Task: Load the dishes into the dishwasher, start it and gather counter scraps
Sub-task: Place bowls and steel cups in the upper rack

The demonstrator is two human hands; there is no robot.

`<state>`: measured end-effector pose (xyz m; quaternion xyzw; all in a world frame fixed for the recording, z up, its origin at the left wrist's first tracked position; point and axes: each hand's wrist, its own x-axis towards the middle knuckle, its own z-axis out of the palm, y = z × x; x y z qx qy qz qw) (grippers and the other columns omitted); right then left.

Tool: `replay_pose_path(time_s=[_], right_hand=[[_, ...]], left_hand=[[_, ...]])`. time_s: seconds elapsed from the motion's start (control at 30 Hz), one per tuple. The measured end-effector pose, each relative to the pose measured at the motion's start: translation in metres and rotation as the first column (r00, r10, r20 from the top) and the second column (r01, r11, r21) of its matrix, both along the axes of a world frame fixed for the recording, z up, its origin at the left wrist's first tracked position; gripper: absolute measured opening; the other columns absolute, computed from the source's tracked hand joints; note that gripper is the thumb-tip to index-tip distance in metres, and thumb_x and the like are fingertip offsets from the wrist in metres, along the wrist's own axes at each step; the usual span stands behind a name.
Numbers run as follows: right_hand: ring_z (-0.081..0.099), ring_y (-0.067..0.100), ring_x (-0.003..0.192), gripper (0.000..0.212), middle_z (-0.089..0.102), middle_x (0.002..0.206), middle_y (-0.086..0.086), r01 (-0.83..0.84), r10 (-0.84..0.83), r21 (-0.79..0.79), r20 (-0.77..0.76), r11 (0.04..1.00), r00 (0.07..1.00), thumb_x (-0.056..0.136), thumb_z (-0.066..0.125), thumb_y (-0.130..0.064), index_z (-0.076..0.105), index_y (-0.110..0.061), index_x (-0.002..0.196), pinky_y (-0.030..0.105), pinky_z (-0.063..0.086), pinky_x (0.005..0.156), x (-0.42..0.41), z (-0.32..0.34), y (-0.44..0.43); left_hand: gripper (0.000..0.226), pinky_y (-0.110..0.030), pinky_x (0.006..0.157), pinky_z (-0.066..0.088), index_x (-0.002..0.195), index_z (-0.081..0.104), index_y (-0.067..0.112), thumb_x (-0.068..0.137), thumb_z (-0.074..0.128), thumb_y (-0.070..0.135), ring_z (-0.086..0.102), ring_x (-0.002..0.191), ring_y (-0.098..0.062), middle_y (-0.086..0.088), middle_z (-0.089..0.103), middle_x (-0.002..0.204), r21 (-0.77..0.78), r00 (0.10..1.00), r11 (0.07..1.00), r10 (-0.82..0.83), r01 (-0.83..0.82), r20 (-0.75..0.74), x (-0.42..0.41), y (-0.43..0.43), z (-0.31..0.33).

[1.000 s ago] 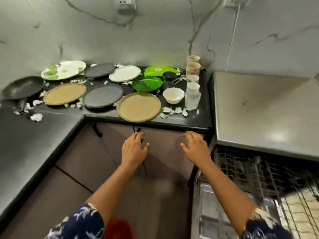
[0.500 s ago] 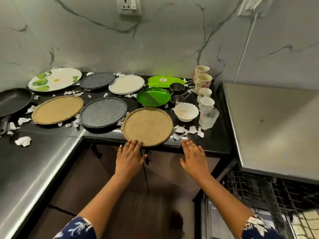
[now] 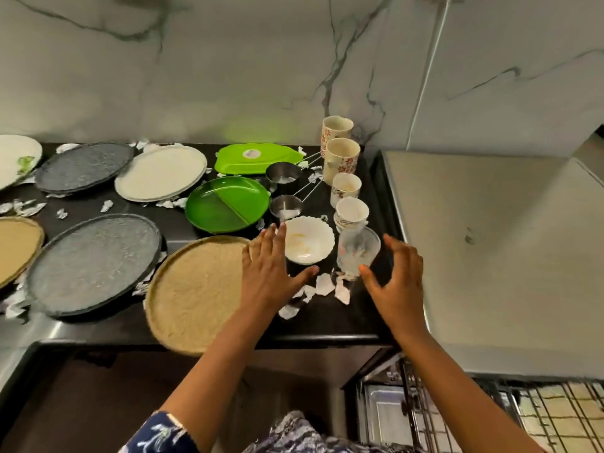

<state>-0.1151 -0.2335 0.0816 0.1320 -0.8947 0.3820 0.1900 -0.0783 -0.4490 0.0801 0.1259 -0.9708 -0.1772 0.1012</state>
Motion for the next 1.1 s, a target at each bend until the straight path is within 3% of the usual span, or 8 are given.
replay_pose_path(time_s=[0.1,0.17,0.47,0.7,0.83,0.93,1.03,1.1], right_hand=[[0.031,0.018,0.131,0.085,0.036,0.141,0.007,-0.001,0.010,-0.046,0.215,0.999,0.977,0.072,0.074,-0.043,0.031,-0.020,0.142,0.032,0.033,0.105,-0.018,-0.003,0.000],[0.031,0.020,0.134,0.093,0.034,0.144,0.005,-0.014,0.030,-0.058,0.271,0.998,0.962,0.067,0.075,-0.049,0.027,-0.025,0.143,0.037,0.034,0.107,-0.023,-0.004,-0.005],[0.042,0.014,0.127,0.095,0.042,0.140,-0.002,0.000,0.068,-0.205,0.326,0.979,0.943,0.063,0.084,-0.039,0.030,-0.024,0.141,0.025,0.038,0.098,-0.032,-0.013,-0.024],[0.048,0.010,0.119,0.089,0.049,0.132,-0.005,0.020,0.050,-0.245,0.277,0.969,0.960,0.061,0.086,-0.036,0.037,-0.023,0.135,0.024,0.044,0.095,-0.034,-0.013,-0.027],[0.043,0.001,0.115,0.088,0.048,0.132,-0.006,-0.014,0.072,-0.249,0.223,0.968,0.972,0.062,0.086,-0.032,0.038,-0.021,0.135,0.001,0.033,0.088,-0.026,-0.008,-0.025],[0.040,0.001,0.117,0.088,0.046,0.133,-0.002,-0.041,0.083,-0.239,0.168,0.970,0.982,0.064,0.085,-0.031,0.036,-0.019,0.136,-0.005,0.030,0.088,-0.018,-0.001,-0.021],[0.043,0.007,0.119,0.089,0.046,0.134,0.002,-0.051,0.077,-0.226,0.107,0.973,0.991,0.064,0.084,-0.033,0.036,-0.016,0.137,-0.001,0.030,0.093,-0.002,0.011,-0.017],[0.045,0.013,0.121,0.089,0.046,0.135,0.004,-0.039,0.054,-0.230,0.060,0.972,0.997,0.065,0.084,-0.033,0.036,-0.014,0.137,0.011,0.036,0.097,0.017,0.020,-0.013]], left_hand=[[0.121,-0.045,0.117,0.002,0.152,0.005,0.017,0.057,0.020,0.091,0.009,0.147,-0.022,-0.005,0.012,0.159,-0.051,0.998,0.999,0.018,-0.015,0.057,-0.027,0.006,-0.007],[0.126,-0.046,0.118,0.008,0.152,0.007,0.016,0.053,0.016,0.093,0.013,0.145,-0.024,-0.006,0.015,0.158,-0.069,0.996,0.997,0.039,-0.033,0.085,-0.033,0.007,-0.009],[0.122,-0.045,0.111,0.019,0.151,0.011,0.014,0.061,0.052,0.085,0.018,0.143,-0.026,-0.008,0.017,0.156,-0.007,0.994,0.997,0.078,-0.078,0.079,-0.044,0.017,-0.005],[0.118,-0.041,0.112,0.023,0.149,0.021,0.009,0.060,0.072,0.066,0.026,0.138,-0.031,-0.016,0.030,0.148,0.113,0.998,0.992,0.058,-0.055,-0.030,-0.045,0.015,-0.003],[0.121,-0.041,0.111,0.026,0.148,0.023,0.008,0.055,0.056,0.078,0.028,0.134,-0.031,-0.016,0.032,0.146,0.150,0.993,0.988,0.059,-0.044,-0.101,-0.031,0.009,0.008],[0.122,-0.038,0.112,0.023,0.147,0.025,0.006,0.055,0.045,0.082,0.028,0.136,-0.031,-0.018,0.033,0.147,0.118,0.986,0.993,0.046,-0.027,-0.161,-0.015,0.007,0.020],[0.117,-0.038,0.112,0.022,0.147,0.026,0.005,0.059,0.047,0.079,0.029,0.135,-0.031,-0.019,0.034,0.145,0.017,0.977,1.000,0.000,0.003,-0.214,0.008,0.006,0.030],[0.114,-0.038,0.112,0.024,0.147,0.025,0.006,0.061,0.049,0.077,0.031,0.135,-0.032,-0.018,0.034,0.145,-0.037,0.972,0.999,-0.035,0.028,-0.231,0.028,0.007,0.037]])
